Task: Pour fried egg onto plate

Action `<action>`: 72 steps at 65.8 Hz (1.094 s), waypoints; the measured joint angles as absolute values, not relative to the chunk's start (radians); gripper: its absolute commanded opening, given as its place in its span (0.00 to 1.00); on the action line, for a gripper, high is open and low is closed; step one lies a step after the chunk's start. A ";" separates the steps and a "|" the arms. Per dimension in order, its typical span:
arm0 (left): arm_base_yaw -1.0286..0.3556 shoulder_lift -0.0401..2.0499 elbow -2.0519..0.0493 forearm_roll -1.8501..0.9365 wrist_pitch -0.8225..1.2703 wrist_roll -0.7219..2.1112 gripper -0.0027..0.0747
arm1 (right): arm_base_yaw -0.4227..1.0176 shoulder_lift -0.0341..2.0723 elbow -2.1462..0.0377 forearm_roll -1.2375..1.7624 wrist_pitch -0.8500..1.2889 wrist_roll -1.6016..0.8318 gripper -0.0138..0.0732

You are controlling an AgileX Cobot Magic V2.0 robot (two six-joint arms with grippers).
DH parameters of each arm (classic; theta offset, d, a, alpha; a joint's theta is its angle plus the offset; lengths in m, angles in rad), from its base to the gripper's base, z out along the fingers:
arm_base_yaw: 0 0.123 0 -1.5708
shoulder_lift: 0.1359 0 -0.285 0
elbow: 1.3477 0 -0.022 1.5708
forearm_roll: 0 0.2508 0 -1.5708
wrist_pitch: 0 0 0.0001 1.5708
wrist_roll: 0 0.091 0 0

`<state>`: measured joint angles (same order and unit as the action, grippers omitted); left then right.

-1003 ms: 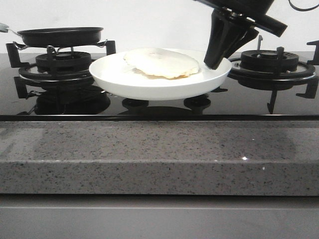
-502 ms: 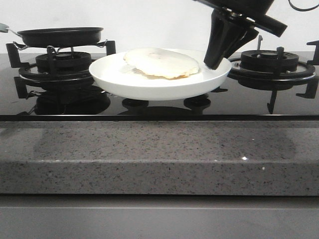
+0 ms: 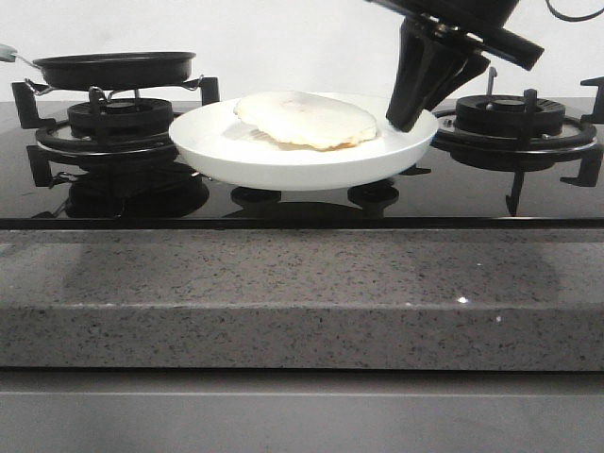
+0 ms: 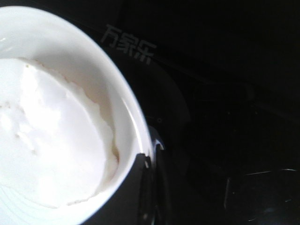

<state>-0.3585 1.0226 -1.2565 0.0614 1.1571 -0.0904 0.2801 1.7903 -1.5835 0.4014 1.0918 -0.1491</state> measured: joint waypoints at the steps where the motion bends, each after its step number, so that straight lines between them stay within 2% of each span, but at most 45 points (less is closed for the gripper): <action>1: -0.365 1.005 -1.243 0.063 1.154 -0.090 0.70 | 0.280 1.790 -1.583 0.401 1.092 -0.149 0.08; 25: -0.378 0.798 -1.027 0.075 1.129 -0.111 0.70 | 0.280 1.790 -1.583 0.401 1.092 -0.149 0.08; 57: -0.378 0.782 -0.984 0.075 1.126 -0.113 0.70 | 0.280 1.790 -1.592 0.401 1.085 -0.149 0.08; 72: -0.378 0.782 -0.984 0.075 1.125 -0.113 0.70 | 0.276 1.795 -1.745 0.391 1.109 -0.128 0.08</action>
